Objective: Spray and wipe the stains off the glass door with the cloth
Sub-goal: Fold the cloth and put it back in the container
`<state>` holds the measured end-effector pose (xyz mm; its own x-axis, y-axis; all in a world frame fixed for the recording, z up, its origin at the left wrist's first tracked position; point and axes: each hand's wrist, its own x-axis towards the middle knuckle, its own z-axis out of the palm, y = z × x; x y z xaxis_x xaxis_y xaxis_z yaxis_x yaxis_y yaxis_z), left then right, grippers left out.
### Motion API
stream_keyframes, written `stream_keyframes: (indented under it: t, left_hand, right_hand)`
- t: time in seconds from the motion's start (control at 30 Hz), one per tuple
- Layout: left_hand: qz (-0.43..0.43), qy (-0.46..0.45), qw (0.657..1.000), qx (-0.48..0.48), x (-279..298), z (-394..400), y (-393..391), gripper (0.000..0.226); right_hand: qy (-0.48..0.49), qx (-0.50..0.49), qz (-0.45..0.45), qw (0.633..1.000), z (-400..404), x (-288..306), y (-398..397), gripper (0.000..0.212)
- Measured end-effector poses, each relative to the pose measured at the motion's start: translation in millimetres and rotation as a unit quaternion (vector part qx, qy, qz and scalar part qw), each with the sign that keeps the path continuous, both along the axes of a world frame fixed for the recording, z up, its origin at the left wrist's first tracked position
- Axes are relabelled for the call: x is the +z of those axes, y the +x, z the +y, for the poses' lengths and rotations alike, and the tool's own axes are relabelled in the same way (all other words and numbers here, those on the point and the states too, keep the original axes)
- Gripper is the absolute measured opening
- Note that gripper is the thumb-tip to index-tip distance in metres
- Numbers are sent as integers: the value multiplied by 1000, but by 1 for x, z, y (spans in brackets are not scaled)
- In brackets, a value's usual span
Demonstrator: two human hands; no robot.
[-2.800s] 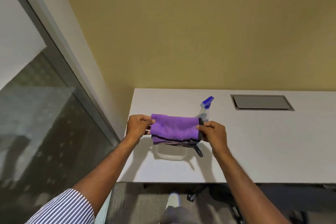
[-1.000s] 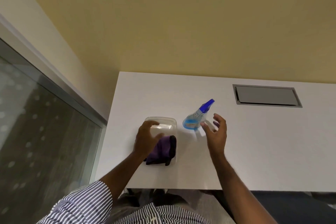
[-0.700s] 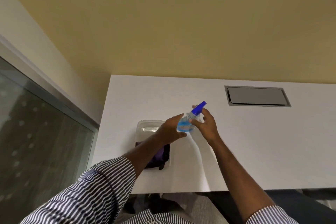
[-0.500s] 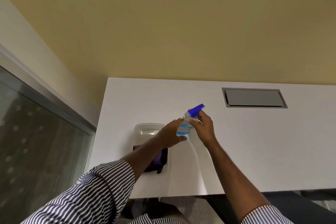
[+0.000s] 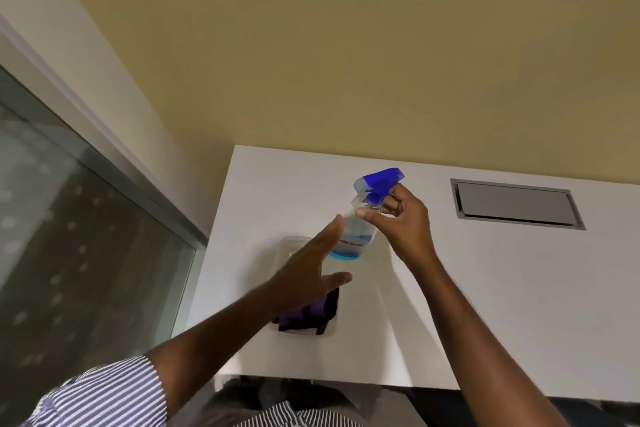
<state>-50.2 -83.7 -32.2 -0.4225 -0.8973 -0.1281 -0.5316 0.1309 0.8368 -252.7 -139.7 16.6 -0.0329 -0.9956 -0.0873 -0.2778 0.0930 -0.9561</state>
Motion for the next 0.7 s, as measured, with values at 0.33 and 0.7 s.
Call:
stream_keyframes:
  t: [0.33, 0.7]
  left_hand:
    - [-66, 76, 994, 36, -46, 34, 50, 101]
    - [-130, 83, 987, 38, -81, 25, 55, 93]
  right_hand:
    - [-10, 89, 82, 993, 12, -64, 65, 27]
    - [35, 54, 62, 996, 20, -99, 84, 29]
